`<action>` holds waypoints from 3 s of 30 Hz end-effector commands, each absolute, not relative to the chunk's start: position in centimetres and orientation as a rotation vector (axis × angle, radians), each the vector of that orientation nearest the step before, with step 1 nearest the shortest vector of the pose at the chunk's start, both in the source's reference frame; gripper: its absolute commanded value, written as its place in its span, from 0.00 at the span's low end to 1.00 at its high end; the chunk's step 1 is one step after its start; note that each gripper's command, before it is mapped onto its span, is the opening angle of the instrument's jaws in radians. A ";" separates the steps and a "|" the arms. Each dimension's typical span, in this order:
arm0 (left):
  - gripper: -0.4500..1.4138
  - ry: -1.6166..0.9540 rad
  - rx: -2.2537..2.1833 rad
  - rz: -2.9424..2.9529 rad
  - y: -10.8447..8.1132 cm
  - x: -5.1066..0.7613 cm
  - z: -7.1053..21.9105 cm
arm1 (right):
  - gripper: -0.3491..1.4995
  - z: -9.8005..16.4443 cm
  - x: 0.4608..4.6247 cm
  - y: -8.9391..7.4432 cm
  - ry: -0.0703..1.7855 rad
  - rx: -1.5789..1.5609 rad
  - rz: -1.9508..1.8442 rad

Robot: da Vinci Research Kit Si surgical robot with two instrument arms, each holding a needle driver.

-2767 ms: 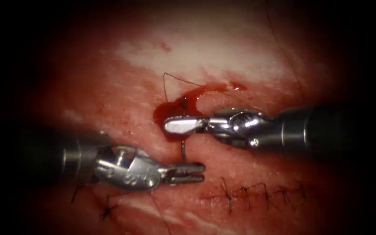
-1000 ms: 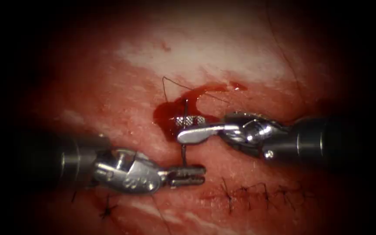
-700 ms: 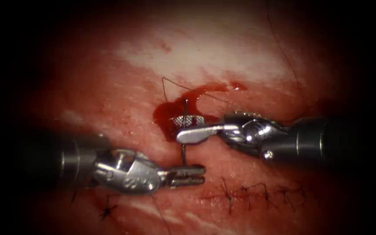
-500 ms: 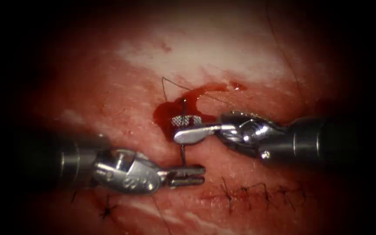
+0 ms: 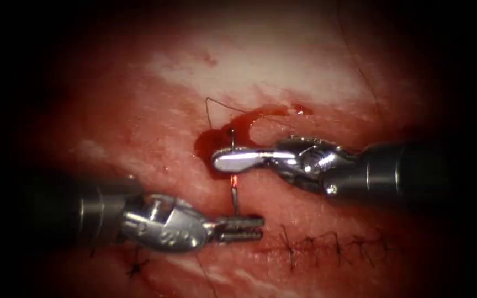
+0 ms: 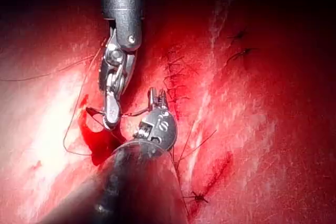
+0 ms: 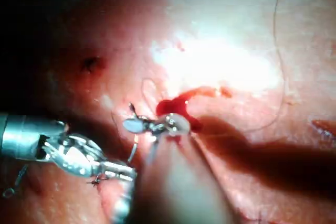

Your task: Wound Closure

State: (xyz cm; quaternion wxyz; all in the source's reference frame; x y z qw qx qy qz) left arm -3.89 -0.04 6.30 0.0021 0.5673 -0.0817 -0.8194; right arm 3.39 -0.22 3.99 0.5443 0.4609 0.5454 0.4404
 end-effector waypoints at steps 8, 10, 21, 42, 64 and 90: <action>0.65 -0.141 1.850 -2.643 0.0 -3.92 6.3 | 0.00 4.1 3.36 -0.2 1.312 1.048 1.020; 0.71 -0.116 1.864 -2.659 0.0 -3.91 6.3 | 0.00 4.1 3.36 -0.2 1.316 1.038 1.012; 0.43 0.001 1.904 -2.774 0.1 -3.54 6.3 | 0.00 4.1 3.28 0.0 1.375 0.806 0.966; 0.13 0.469 1.504 -3.203 0.5 -3.32 7.8 | 0.00 4.2 3.18 0.1 1.397 0.657 0.940; 0.28 0.494 1.364 -3.280 0.7 -3.45 8.1 | 0.00 4.2 3.27 0.1 1.405 0.611 0.910; 0.13 0.502 1.317 -3.351 0.9 -3.50 8.3 | 0.00 4.2 3.29 0.1 1.406 0.604 0.907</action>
